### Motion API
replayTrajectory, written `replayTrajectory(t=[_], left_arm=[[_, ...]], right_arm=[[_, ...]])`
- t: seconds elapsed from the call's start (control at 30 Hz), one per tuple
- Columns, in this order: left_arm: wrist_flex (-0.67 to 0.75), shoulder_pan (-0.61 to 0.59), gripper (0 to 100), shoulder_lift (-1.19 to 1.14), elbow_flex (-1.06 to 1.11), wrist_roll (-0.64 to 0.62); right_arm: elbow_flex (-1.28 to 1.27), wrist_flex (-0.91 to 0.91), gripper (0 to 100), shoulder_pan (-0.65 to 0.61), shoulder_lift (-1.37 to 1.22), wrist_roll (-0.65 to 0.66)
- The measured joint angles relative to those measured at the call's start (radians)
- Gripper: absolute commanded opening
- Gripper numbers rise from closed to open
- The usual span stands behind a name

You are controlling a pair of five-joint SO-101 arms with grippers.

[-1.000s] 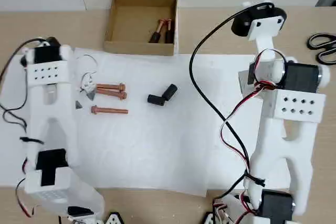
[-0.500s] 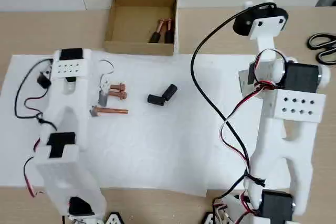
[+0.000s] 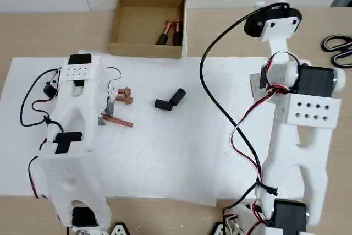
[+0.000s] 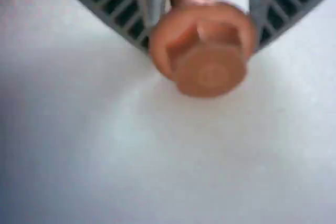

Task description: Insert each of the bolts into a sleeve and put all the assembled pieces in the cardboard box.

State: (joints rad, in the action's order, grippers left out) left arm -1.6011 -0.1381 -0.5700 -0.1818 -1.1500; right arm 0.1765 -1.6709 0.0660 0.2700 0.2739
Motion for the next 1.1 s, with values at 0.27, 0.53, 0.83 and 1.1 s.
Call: replayTrajectory(t=[0.27, 0.53, 0.83, 1.1], left_arm=[[0.023, 0.008, 1, -0.005, -0.005, 0.003], [-0.057, 0.021, 1, -0.026, -0.092, 0.146], [-0.123, 0.029, 1, -0.038, -0.252, 0.832], [-0.129, 0.051, 1, 0.152, -0.203, 0.931]], right_arm=[[0.000, 0.000, 0.4, 0.000, 0.000, 0.000], [0.000, 0.000, 0.4, 0.000, 0.000, 0.000], [0.000, 0.000, 0.4, 0.000, 0.000, 0.000], [0.000, 0.000, 0.4, 0.000, 0.000, 0.000]])
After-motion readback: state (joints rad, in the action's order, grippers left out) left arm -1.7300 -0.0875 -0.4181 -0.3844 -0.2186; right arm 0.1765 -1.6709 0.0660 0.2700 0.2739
